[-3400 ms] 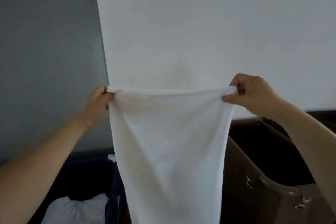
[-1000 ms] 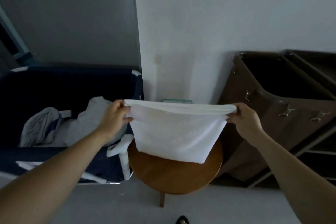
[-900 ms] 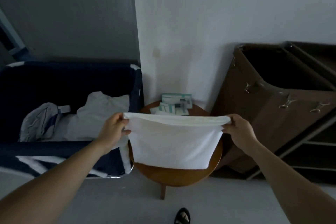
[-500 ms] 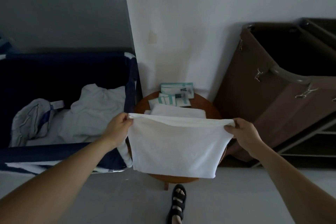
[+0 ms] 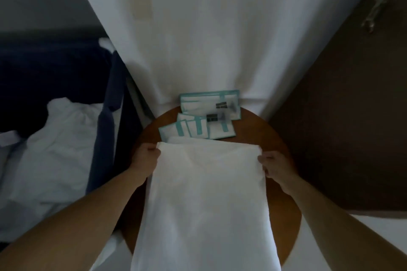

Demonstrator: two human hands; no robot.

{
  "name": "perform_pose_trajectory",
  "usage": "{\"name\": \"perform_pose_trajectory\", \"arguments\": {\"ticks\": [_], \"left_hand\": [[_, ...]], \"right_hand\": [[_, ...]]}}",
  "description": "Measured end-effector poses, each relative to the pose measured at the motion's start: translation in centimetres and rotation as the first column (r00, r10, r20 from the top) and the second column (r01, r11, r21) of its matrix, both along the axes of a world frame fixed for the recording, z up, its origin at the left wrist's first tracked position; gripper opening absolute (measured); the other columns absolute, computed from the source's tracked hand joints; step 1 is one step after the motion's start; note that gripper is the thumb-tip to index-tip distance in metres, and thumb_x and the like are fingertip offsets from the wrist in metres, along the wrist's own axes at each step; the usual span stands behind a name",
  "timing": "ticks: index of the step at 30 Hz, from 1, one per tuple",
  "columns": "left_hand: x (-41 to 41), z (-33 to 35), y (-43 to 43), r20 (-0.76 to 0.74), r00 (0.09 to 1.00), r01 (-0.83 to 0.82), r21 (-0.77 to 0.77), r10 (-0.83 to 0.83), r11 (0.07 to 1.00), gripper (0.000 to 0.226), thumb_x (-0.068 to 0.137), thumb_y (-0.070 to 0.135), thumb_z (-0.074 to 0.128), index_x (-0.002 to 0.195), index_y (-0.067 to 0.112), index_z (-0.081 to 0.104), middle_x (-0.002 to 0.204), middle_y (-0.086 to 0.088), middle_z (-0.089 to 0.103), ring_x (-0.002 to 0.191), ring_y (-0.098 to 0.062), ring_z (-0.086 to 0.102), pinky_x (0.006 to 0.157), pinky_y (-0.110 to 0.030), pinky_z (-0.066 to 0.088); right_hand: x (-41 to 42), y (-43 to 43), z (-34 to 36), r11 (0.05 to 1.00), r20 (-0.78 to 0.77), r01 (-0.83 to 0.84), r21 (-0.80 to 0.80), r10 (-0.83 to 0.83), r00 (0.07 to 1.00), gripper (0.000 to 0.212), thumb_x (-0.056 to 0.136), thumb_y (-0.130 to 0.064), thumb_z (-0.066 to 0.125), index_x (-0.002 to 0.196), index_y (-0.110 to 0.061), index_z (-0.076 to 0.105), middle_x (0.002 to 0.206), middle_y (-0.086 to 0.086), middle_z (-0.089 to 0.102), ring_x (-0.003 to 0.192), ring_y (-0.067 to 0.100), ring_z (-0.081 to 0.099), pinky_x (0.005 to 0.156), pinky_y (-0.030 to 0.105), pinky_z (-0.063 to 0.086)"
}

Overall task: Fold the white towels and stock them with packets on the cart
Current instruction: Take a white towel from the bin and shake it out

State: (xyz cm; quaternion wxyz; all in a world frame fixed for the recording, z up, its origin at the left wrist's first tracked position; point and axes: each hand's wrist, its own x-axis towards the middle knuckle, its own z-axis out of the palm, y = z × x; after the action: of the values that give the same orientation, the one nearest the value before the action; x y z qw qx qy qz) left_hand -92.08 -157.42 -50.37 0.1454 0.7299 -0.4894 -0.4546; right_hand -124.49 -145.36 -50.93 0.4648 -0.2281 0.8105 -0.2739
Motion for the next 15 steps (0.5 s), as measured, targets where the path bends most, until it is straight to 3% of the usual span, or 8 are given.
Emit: {"name": "perform_pose_trajectory", "arguments": {"ticks": [2,4,7,9,11,13,15], "left_hand": [[0.1,-3.1,-0.3,-0.012,1.000,0.009,0.106,-0.008,0.994,0.034,0.098,0.019,0.056,0.128,0.002,0.059,0.121,-0.015,0.063,0.104,-0.030,0.059,0.089,-0.035,0.048],[0.3,-4.9,-0.3,-0.016,1.000,-0.022,0.159,0.025,0.987,0.040,0.098,0.026,0.057,0.132,0.004,0.057,0.122,-0.016,0.062,0.106,-0.032,0.060,0.094,-0.041,0.050],[-0.5,-4.3,-0.5,0.006,0.996,-0.091,0.025,0.091,0.996,0.032,0.100,0.021,0.054,0.125,0.001,0.057,0.118,-0.010,0.062,0.100,-0.025,0.057,0.081,-0.032,0.046],[-1.7,-2.4,-0.1,-0.054,0.990,-0.139,-0.105,0.134,0.985,0.021,0.101,0.018,0.053,0.120,0.010,0.056,0.107,0.002,0.060,0.094,-0.014,0.057,0.072,-0.022,0.042],[-2.7,-0.8,0.2,-0.102,0.988,-0.131,-0.188,0.113,0.973,0.014,0.102,0.019,0.052,0.115,0.017,0.053,0.100,0.012,0.057,0.087,-0.001,0.054,0.067,-0.014,0.039],[-2.9,-1.0,-0.3,-0.099,0.992,-0.097,-0.213,0.077,0.972,0.014,0.102,0.020,0.051,0.115,0.018,0.052,0.100,0.012,0.056,0.087,-0.001,0.053,0.067,-0.014,0.038],[-3.0,-2.4,-1.7,-0.059,0.997,-0.060,-0.179,0.050,0.982,0.020,0.102,0.018,0.051,0.121,0.012,0.052,0.106,0.004,0.056,0.093,-0.012,0.054,0.068,-0.017,0.039]], "right_hand": [[0.3,-0.4,-2.5,0.998,0.020,-0.005,0.069,0.004,1.000,0.040,0.099,-0.024,0.056,0.135,-0.007,0.053,0.124,0.009,0.056,0.102,0.022,0.053,0.091,0.038,0.046],[0.3,-0.5,-3.9,0.996,0.012,0.008,0.090,-0.010,1.000,0.044,0.098,-0.028,0.057,0.137,-0.007,0.050,0.123,0.008,0.057,0.099,0.019,0.052,0.087,0.036,0.044],[0.0,-0.6,-4.3,0.997,-0.016,0.026,0.075,-0.025,1.000,0.031,0.097,-0.030,0.059,0.122,-0.012,0.058,0.099,-0.002,0.059,0.085,0.014,0.055,0.079,0.037,0.047],[-0.2,-0.4,-3.9,0.997,-0.010,0.071,0.013,-0.071,0.997,0.012,0.096,-0.029,0.060,0.103,-0.019,0.059,0.095,0.001,0.061,0.081,0.015,0.056,0.079,0.039,0.047],[-0.5,-0.2,-3.3,0.993,-0.024,0.105,-0.054,-0.106,0.994,0.008,0.094,-0.034,0.060,0.091,-0.026,0.060,0.093,0.001,0.064,0.083,0.019,0.061,0.079,0.039,0.050],[-0.8,-0.4,-3.6,0.994,-0.075,0.097,-0.052,-0.101,0.992,0.013,0.093,-0.042,0.059,0.095,-0.029,0.062,0.093,-0.003,0.066,0.086,0.020,0.063,0.080,0.042,0.053],[-1.0,-0.9,-4.6,0.998,-0.120,0.063,0.001,-0.063,0.991,0.024,0.095,-0.044,0.057,0.106,-0.024,0.061,0.099,0.000,0.065,0.089,0.021,0.062,0.083,0.044,0.053]]}}
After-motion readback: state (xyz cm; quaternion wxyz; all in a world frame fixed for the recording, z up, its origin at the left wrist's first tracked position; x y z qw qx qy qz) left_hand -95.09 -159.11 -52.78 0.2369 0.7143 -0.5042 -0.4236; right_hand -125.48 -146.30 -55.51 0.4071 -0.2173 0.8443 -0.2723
